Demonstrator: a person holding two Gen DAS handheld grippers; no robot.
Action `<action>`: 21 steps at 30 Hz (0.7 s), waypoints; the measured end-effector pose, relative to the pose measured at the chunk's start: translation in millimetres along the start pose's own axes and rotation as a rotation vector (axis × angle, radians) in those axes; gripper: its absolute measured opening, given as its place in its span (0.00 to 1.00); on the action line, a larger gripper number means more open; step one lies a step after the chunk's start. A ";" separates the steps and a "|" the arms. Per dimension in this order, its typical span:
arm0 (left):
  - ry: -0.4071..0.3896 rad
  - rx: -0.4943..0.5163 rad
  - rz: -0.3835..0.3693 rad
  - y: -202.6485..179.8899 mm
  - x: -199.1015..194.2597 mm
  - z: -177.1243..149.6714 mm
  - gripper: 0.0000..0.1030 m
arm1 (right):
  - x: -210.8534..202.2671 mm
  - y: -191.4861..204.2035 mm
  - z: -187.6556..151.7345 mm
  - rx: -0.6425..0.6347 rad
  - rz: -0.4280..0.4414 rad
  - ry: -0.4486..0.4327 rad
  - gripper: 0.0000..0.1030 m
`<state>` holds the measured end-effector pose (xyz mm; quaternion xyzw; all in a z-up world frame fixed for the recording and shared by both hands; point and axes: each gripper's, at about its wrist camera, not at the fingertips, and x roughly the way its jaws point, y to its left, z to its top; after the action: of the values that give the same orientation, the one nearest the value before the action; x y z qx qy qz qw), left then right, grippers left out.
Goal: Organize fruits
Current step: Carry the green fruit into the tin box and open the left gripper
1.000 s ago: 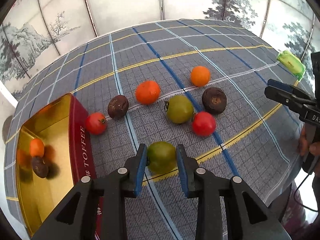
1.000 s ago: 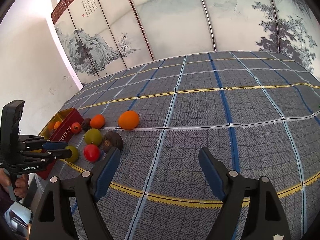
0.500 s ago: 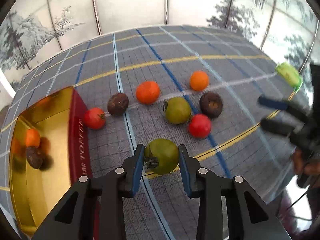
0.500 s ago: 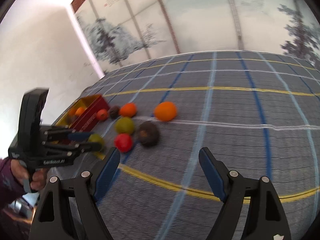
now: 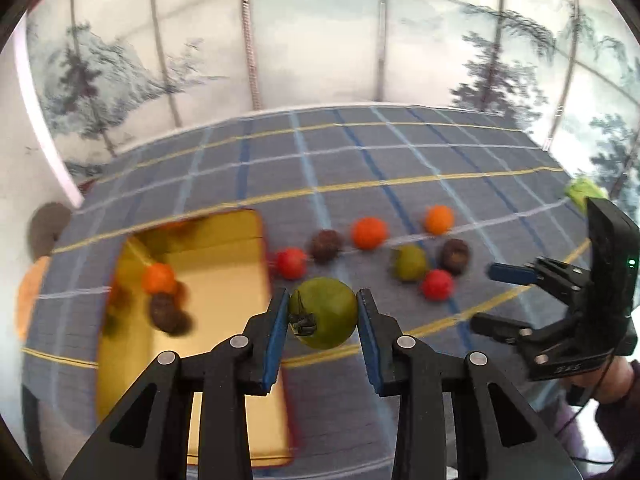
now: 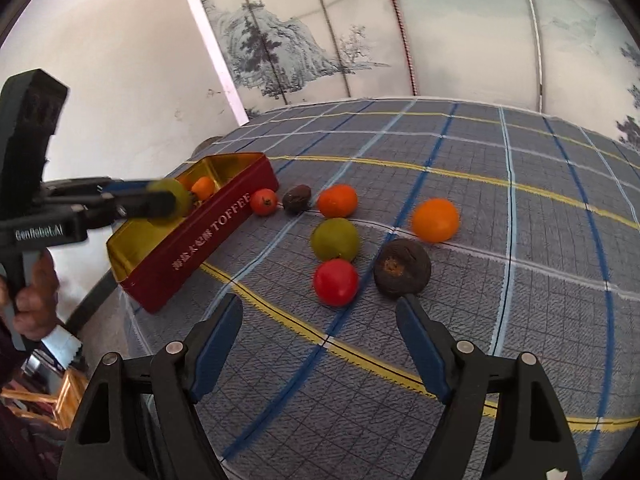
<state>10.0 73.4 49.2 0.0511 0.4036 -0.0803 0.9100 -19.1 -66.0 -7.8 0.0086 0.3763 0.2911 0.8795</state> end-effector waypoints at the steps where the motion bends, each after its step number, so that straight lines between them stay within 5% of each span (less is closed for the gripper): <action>1: -0.002 -0.004 0.018 7.0 0.6 -1.0 0.34 | 1.2 -2.9 -0.9 0.009 -0.003 0.002 0.75; 8: 0.024 -0.018 0.172 54.5 17.7 -16.7 0.34 | 1.4 -5.0 -6.3 0.017 -0.018 0.004 0.75; 21: 0.078 -0.069 0.271 108.4 43.2 -47.1 0.34 | 2.8 -7.1 -5.6 0.032 -0.019 -0.002 0.75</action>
<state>24.7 182.7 -11.4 0.0769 0.4304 0.0593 0.8974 -17.7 -71.6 -15.3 0.0193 0.3802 0.2767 0.8823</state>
